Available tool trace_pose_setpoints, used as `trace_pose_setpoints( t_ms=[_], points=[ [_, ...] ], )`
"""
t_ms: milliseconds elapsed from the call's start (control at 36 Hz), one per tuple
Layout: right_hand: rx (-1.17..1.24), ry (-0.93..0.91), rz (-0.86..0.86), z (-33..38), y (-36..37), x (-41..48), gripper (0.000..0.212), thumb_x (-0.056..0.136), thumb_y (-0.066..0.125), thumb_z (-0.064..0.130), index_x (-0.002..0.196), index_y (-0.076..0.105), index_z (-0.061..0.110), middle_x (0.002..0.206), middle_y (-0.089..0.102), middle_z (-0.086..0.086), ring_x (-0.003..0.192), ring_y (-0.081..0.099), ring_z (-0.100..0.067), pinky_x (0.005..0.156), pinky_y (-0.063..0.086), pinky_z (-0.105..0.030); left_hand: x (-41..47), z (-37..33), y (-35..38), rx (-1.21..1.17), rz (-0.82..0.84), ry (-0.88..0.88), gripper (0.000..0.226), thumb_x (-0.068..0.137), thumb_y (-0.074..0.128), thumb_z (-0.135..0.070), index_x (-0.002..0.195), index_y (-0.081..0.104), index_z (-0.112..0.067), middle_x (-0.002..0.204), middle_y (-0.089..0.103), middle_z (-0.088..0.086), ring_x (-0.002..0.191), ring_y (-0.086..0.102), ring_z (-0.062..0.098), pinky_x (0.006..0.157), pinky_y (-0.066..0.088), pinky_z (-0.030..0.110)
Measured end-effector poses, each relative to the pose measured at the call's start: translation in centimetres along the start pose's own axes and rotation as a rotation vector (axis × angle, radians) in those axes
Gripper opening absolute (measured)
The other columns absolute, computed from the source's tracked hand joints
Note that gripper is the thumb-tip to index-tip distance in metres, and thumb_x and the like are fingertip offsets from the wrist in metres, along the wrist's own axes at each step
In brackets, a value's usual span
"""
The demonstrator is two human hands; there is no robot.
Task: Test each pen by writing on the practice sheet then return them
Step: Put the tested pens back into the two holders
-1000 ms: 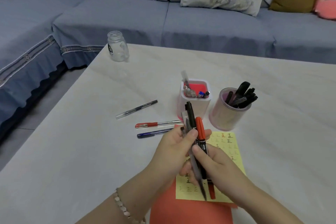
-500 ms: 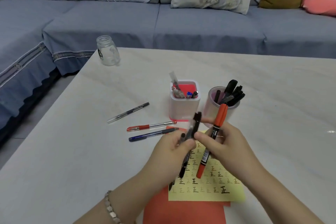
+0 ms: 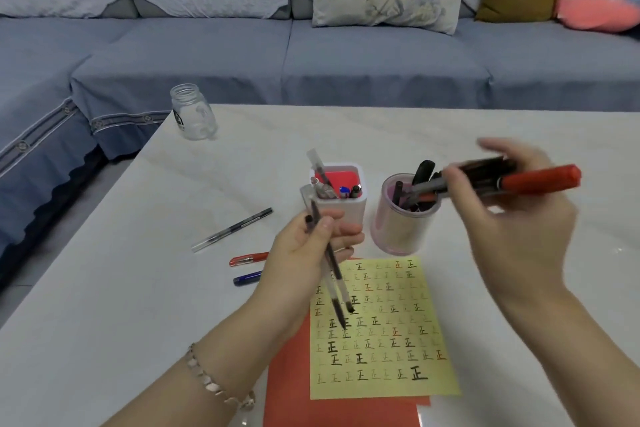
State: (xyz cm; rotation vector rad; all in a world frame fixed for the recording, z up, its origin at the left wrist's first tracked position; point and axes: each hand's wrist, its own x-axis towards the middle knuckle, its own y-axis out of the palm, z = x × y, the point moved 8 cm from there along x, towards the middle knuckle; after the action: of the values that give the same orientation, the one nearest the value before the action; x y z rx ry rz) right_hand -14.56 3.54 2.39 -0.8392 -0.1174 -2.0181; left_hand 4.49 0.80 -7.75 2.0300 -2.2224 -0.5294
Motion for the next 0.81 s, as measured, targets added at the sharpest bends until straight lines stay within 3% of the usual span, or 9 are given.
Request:
trace_pose_setpoints(
  t_ms=[83,167,250,333,417,472,556,722,806],
  points=[
    [-0.145,-0.029,-0.001,-0.7,0.6,1.6,0.039,0.079,0.071,0.018,0.102,0.048,0.041,0.069,0.059,0.019,0.065,0.061,-0.001,0.063,0.043,-0.01,0.2,-0.5,0.1,-0.047,0.011,0.012,0.019,0.098,0.037,-0.009,0.099,0.056,-0.009,0.076,0.07,0.002,0.074,0.067,0.013,0.077,0.053,0.03],
    [-0.403,0.122,0.251,-4.6,4.0,2.1,0.024,0.084,0.066,0.021,0.105,0.055,0.02,0.079,0.06,0.002,0.078,0.059,-0.027,0.068,0.042,-0.03,0.4,-0.8,0.1,-0.052,-0.007,0.023,0.021,0.098,0.037,-0.009,0.099,0.058,-0.012,0.069,0.062,0.0,0.056,0.054,0.006,0.066,0.046,0.026],
    [-0.461,0.274,0.435,-7.9,6.7,1.6,0.017,0.088,0.058,0.029,0.097,0.057,0.015,0.089,0.064,-0.007,0.082,0.056,-0.027,0.065,0.037,-0.029,0.7,-1.6,0.2,-0.044,-0.019,0.069,0.023,0.099,0.036,-0.009,0.104,0.057,-0.018,0.065,0.052,-0.002,0.052,0.041,0.005,0.059,0.038,0.022],
    [-0.459,0.326,0.473,-8.5,7.8,1.5,0.037,0.093,0.044,0.04,0.072,0.054,0.011,0.067,0.055,-0.005,0.068,0.05,-0.024,0.053,0.032,-0.029,1.5,-3.1,0.6,-0.085,-0.013,0.137,0.027,0.1,0.034,-0.011,0.107,0.054,-0.027,0.061,0.049,-0.003,0.052,0.037,0.007,0.059,0.033,0.024],
    [-0.443,0.275,0.427,-8.2,7.8,1.8,0.035,0.094,0.042,0.032,0.066,0.051,0.013,0.072,0.051,-0.004,0.067,0.048,-0.022,0.054,0.032,-0.029,2.9,-5.4,0.9,-0.099,-0.018,0.253,0.034,0.099,0.033,-0.005,0.111,0.05,-0.033,0.061,0.047,-0.003,0.053,0.037,0.008,0.059,0.034,0.024],
    [-0.448,0.258,0.362,-8.1,7.2,2.1,0.018,0.091,0.052,0.03,0.101,0.056,0.015,0.093,0.051,0.001,0.079,0.048,-0.017,0.065,0.036,-0.027,4.1,-7.4,1.2,-0.094,-0.044,0.346,0.035,0.098,0.033,-0.003,0.108,0.047,-0.033,0.063,0.049,-0.003,0.055,0.042,0.007,0.061,0.038,0.023],
    [-0.412,0.22,0.276,-7.6,6.2,2.0,0.044,0.082,0.066,0.027,0.121,0.045,0.022,0.092,0.053,0.004,0.079,0.05,-0.016,0.065,0.036,-0.028,5.6,-10.2,1.4,0.005,-0.13,0.519,0.032,0.099,0.031,-0.001,0.103,0.042,-0.031,0.07,0.051,-0.001,0.062,0.05,0.006,0.069,0.045,0.022],
    [-0.507,0.017,0.315,-6.9,6.3,1.1,0.012,0.091,0.056,0.02,0.098,0.065,0.015,0.084,0.062,-0.002,0.082,0.055,-0.022,0.066,0.038,-0.032,8.3,-8.9,1.7,0.323,-0.15,0.572,0.026,0.1,0.028,-0.006,0.1,0.035,-0.031,0.08,0.054,-0.003,0.087,0.063,0.014,0.096,0.044,0.03],
    [-0.618,-0.028,0.433,-7.1,7.3,0.5,0.021,0.096,0.045,0.017,0.095,0.064,0.008,0.075,0.055,-0.004,0.085,0.05,-0.027,0.063,0.039,-0.036,9.4,-6.1,1.6,0.448,-0.06,0.453,0.027,0.099,0.03,-0.004,0.092,0.036,-0.03,0.087,0.056,-0.003,0.095,0.062,0.014,0.089,0.046,0.028]
  ],
)
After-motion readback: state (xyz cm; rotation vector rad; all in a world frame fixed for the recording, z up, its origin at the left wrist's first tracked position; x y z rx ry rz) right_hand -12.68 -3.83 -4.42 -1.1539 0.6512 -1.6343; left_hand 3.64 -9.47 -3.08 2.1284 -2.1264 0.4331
